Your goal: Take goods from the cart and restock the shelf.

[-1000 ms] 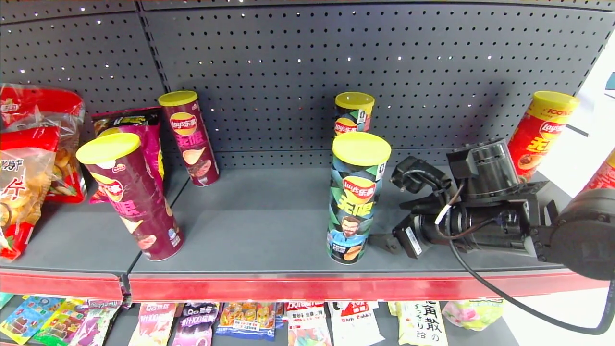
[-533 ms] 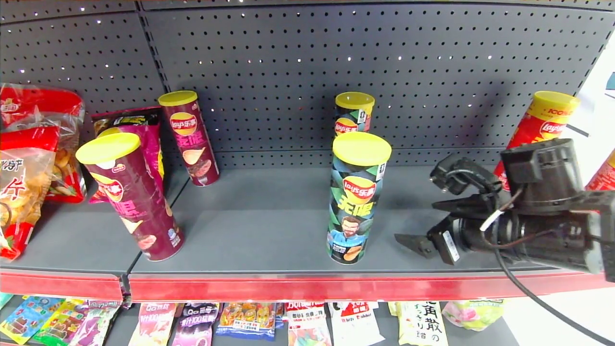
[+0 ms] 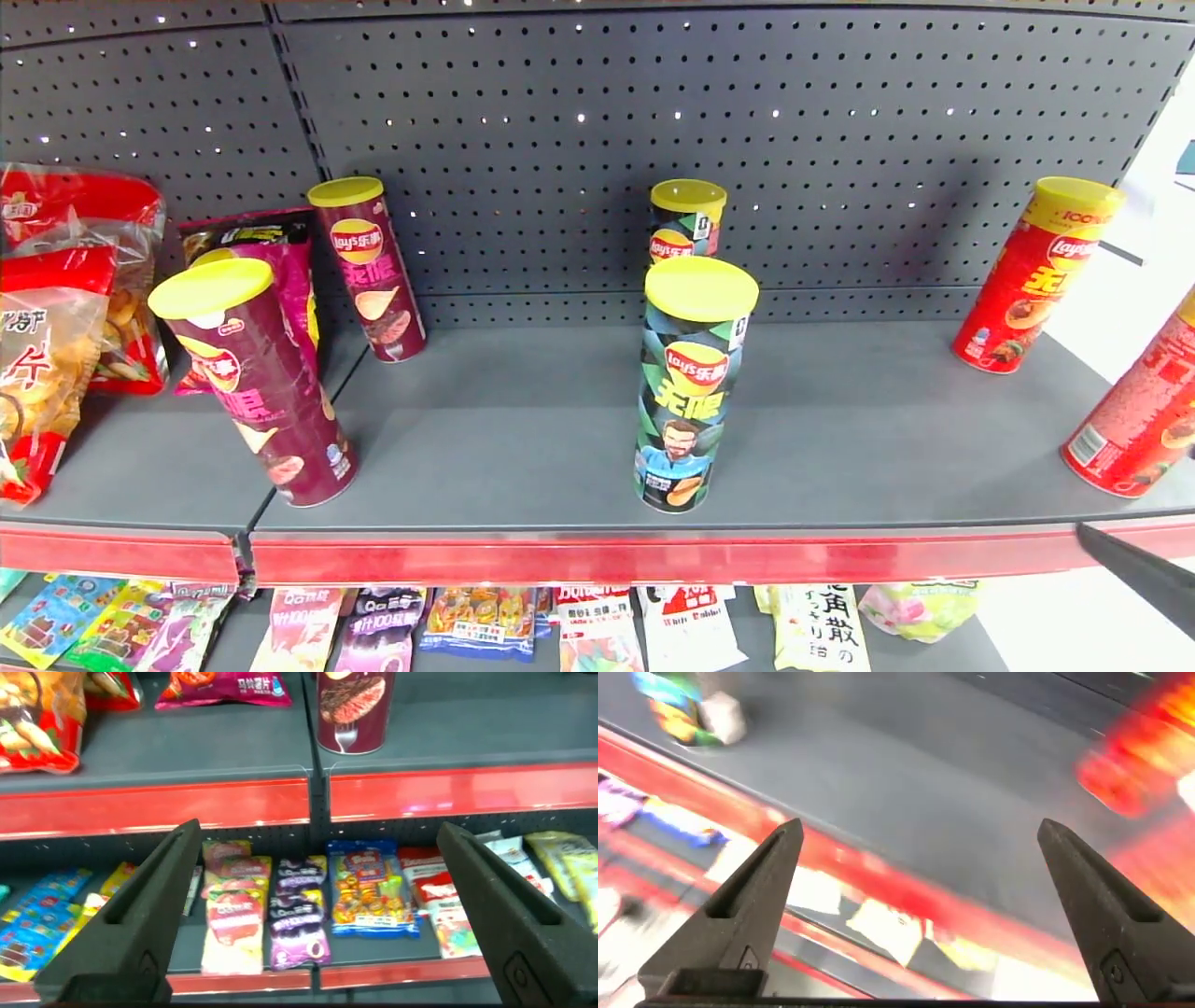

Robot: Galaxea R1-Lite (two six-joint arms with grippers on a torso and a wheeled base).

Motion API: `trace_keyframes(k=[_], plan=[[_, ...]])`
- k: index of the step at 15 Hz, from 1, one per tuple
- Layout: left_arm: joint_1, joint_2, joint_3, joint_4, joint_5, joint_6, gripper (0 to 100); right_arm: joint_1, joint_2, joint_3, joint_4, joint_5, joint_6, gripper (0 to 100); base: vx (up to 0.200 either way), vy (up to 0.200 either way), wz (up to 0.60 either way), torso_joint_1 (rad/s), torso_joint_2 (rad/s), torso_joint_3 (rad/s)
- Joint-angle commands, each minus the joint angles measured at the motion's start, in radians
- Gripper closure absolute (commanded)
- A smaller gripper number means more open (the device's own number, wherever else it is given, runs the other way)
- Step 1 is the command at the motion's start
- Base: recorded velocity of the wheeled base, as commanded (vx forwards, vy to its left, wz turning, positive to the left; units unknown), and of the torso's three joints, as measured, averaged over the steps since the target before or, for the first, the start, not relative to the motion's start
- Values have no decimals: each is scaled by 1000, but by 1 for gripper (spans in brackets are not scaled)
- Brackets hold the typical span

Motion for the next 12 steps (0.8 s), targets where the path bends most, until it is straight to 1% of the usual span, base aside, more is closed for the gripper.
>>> trace_keyframes(k=[1,2,3,4,5,6,7,8,9,11,12], plan=[[0,2,2,1,0,-28,0,-416,-423,53,340,-34,42,0,0,0,0,0,0,0],[0,2,2,4,1,-54,0,-497,-470,57,413,-18,49,0,0,0,0,0,0,0],[0,2,2,6,0,-63,0,-529,-538,74,464,28,49,0,0,0,0,0,0,0],[0,2,2,4,-5,-62,0,-519,-621,116,472,90,49,0,0,0,0,0,0,0],[0,0,0,4,-29,-59,0,-512,-624,159,444,134,52,0,0,0,0,0,0,0],[0,0,2,4,-61,-46,0,-497,-621,217,306,203,93,0,0,0,0,0,0,0],[0,0,0,4,-68,-36,0,-473,-621,298,197,280,111,0,0,0,0,0,0,0],[0,0,2,4,-66,-37,0,-460,-610,340,113,297,115,0,0,0,0,0,0,0],[0,2,2,4,-63,-37,0,-434,-598,341,103,309,115,0,0,0,0,0,0,0],[0,0,2,4,-61,-34,0,-345,-661,386,105,323,111,0,0,0,0,0,0,0],[0,0,2,2,-61,-29,0,-344,-661,396,105,318,121,0,0,0,0,0,0,0]])
